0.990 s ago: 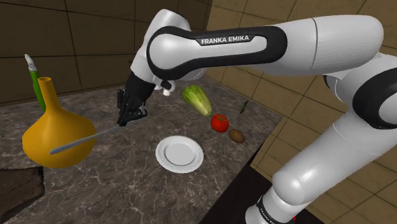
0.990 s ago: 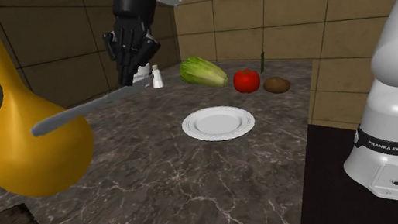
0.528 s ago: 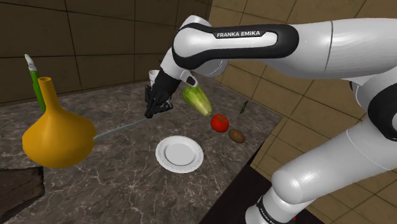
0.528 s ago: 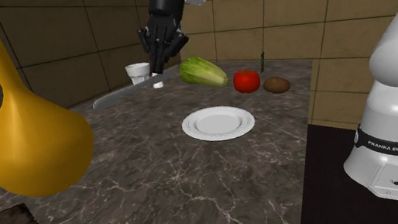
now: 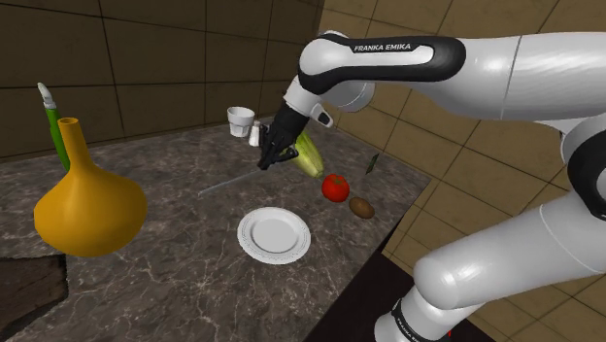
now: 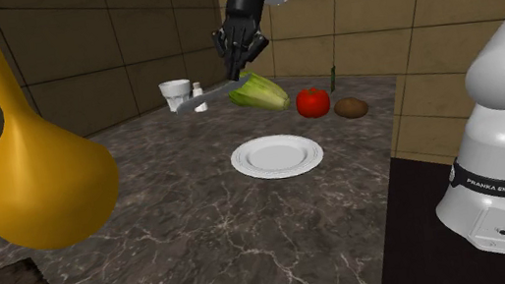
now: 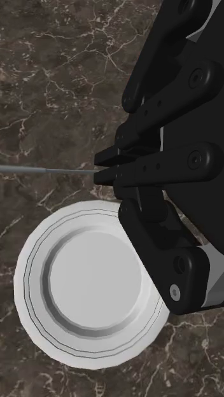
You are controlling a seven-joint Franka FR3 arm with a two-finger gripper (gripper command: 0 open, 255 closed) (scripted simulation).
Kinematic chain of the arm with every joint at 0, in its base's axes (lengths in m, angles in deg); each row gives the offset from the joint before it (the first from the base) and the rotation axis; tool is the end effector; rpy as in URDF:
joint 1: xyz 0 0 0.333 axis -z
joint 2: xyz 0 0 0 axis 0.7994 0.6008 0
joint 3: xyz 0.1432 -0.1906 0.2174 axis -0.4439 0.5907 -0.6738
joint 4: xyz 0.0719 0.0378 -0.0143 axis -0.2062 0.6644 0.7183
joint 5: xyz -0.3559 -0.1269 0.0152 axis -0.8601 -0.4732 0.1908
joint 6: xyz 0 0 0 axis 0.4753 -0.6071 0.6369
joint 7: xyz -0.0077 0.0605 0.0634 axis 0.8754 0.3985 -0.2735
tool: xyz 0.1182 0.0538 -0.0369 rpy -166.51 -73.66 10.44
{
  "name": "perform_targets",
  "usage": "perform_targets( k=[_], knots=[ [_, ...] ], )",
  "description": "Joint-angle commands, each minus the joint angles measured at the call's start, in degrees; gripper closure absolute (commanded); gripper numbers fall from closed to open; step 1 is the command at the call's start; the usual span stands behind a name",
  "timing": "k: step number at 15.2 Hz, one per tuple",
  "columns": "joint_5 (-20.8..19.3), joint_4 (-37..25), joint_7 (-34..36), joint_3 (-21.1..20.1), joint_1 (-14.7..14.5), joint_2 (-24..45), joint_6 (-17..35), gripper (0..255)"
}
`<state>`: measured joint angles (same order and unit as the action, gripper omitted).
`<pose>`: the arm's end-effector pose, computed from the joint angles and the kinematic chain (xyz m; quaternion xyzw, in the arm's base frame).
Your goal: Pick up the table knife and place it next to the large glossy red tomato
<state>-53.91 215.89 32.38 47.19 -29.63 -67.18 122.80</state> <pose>0.4579 0.1079 0.4939 -0.7161 0.6700 0.0766 0.1801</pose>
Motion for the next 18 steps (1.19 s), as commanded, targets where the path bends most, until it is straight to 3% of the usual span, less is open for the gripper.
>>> perform_targets(
  k=[1,8,18],
  knots=[
    [-0.1,1.0,-3.2,2.4,0.9,-0.8,-1.4,255],
    [-2.4,1.2,-11.9,9.4,4.7,-0.7,-5.4,255],
    [-0.8,6.9,-14.6,8.3,4.2,1.4,1.9,255]
  ],
)
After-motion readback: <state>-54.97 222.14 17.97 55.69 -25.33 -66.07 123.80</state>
